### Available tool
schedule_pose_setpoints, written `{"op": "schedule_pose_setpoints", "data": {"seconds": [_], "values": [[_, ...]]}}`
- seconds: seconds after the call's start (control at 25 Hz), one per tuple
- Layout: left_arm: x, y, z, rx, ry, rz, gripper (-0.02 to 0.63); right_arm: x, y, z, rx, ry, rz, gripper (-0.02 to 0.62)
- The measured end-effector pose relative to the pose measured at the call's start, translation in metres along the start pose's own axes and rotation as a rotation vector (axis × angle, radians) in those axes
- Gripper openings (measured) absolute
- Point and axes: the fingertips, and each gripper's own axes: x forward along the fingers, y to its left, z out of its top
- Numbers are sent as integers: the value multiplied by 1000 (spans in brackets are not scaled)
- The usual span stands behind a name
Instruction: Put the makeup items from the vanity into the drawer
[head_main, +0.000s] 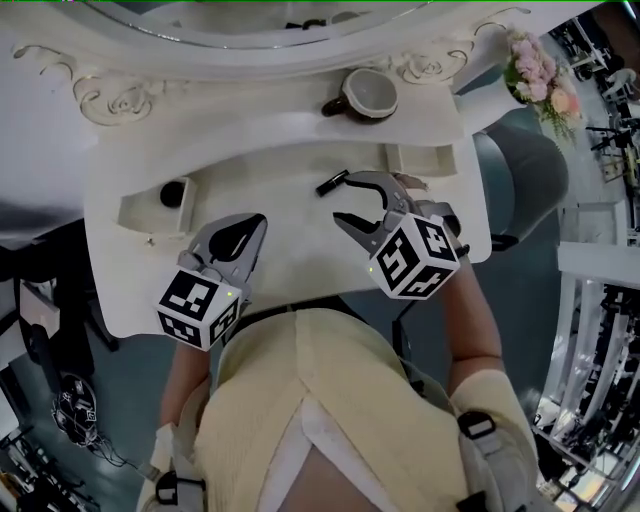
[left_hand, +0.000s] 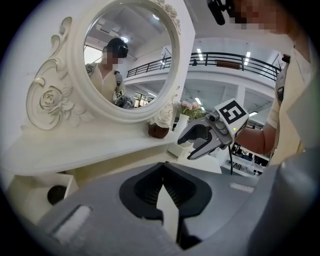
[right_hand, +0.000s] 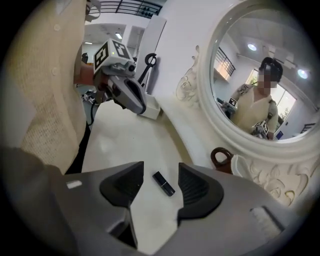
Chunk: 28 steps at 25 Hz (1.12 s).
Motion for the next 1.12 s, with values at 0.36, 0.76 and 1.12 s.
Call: {"op": "schedule_pose_setpoints", "data": {"seconds": [0.36,0.76,1.12], "values": [[5,11,-11,-64,8,34,5,47,2,-35,-199,160,144,210],[12,11,-24,-84,45,44,5,88,4,-55,-288,247,233,184],[16,11,-26,-72,59,54,5,106,13,-77,-401,366,330,173]]}}
